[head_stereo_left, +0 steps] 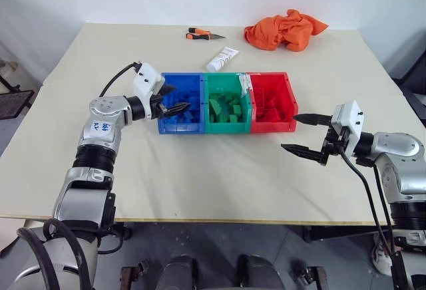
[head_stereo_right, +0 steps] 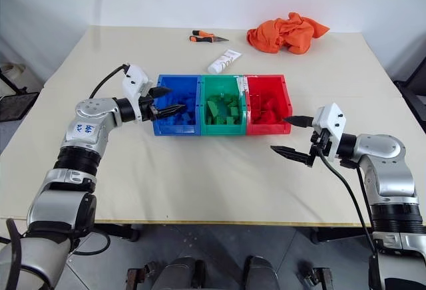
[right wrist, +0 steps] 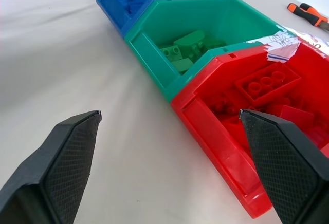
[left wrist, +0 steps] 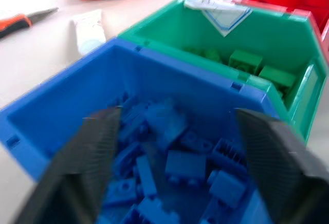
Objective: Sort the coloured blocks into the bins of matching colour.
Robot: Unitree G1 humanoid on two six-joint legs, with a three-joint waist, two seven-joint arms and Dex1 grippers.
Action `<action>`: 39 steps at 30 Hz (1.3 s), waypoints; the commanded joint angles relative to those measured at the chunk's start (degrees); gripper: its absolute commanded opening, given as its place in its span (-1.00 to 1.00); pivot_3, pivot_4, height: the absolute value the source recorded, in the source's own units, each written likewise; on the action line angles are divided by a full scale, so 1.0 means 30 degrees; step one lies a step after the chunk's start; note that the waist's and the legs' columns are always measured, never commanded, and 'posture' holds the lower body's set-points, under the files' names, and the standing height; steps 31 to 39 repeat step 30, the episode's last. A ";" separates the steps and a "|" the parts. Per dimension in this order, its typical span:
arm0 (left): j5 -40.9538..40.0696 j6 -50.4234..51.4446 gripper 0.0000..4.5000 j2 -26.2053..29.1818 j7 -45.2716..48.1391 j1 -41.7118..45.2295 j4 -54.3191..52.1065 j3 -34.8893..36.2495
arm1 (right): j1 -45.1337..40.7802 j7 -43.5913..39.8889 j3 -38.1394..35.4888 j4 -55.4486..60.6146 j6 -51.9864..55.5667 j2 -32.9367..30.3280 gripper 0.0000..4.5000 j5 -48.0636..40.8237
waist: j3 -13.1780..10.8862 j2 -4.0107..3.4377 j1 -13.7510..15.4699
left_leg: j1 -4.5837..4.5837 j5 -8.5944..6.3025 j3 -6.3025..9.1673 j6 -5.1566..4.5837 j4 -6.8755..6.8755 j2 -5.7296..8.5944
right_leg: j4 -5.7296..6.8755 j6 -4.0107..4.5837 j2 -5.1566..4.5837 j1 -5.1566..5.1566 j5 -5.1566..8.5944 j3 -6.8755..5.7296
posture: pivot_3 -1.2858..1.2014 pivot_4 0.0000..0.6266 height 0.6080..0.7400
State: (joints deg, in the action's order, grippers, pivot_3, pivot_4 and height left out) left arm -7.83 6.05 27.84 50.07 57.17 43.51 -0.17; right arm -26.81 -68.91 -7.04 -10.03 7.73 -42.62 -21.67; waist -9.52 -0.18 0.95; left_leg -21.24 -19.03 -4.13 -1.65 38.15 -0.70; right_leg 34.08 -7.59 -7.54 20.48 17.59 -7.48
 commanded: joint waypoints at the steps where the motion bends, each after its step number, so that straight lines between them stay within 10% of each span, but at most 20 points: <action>1: -0.0815 0.0261 0.99 0.0193 0.1230 0.0241 -0.0994 0.0467 | 0.0199 0.0197 -0.0664 0.0855 0.0057 -0.0340 1.00 -0.0440 | 0.0000 0.0000 -0.0005 | 0.0003 0.0000 0.0001 0.0001 0.0000 0.0000 | 0.0001 0.0000 0.0000 -0.0001 0.0000 0.0001 | 0.03 -0.52 1.00; 18: -0.5719 0.5122 0.99 0.7470 0.6214 -1.2294 -1.1601 0.5779 | -0.0188 -0.1963 -0.0930 -0.3137 -0.1103 -0.2686 1.00 0.0033 | -0.0004 -0.0010 -0.0309 | 0.0020 0.0002 0.0024 0.0007 -0.0019 -0.0056 | -0.0003 0.0006 -0.0010 -0.0006 0.0003 0.0020 | 0.03 -0.52 1.00; 39: -0.6604 0.4338 0.99 0.6966 0.4270 -1.4543 -1.3418 0.7923 | -0.1125 -0.1924 -0.0544 -0.4553 -0.1447 -0.2457 1.00 0.0319 | -0.0011 -0.0025 -0.0369 | 0.0021 0.0000 0.0056 0.0005 -0.0022 -0.0041 | -0.0005 0.0007 -0.0042 -0.0024 0.0003 0.0018 | 0.03 -0.52 1.00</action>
